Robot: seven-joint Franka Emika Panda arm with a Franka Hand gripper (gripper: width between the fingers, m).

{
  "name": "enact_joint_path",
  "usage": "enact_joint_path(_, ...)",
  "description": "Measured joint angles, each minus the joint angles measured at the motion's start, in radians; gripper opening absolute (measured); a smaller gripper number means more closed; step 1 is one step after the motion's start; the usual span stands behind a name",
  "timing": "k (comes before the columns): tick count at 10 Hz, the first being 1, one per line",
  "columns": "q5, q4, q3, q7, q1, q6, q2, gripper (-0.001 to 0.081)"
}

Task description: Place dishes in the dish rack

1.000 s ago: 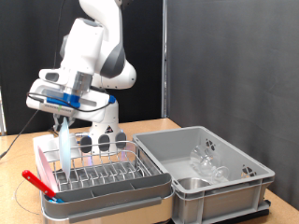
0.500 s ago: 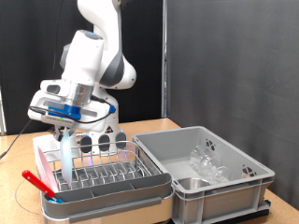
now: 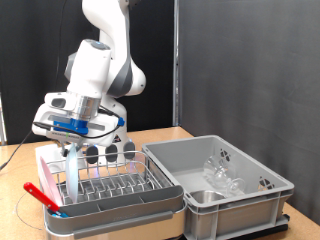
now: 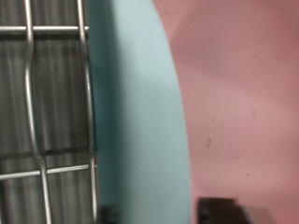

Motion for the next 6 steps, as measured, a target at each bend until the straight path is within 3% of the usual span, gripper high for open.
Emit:
enact_joint_path(1,0.000,-0.002,0.000,0.000,0.000,0.001,0.005,0.0074)
enact_joint_path(2,0.000,-0.004,0.000,0.000,0.000,0.001,0.007,0.0262)
enact_joint_path(3,0.000,-0.006,0.000,0.001,0.000,0.001,0.008,0.0262)
enact_joint_path(5,0.000,-0.006,0.000,0.003,0.000,0.001,0.010,0.0579)
enact_joint_path(6,0.000,-0.006,0.000,0.010,0.000,0.001,0.008,0.0579)
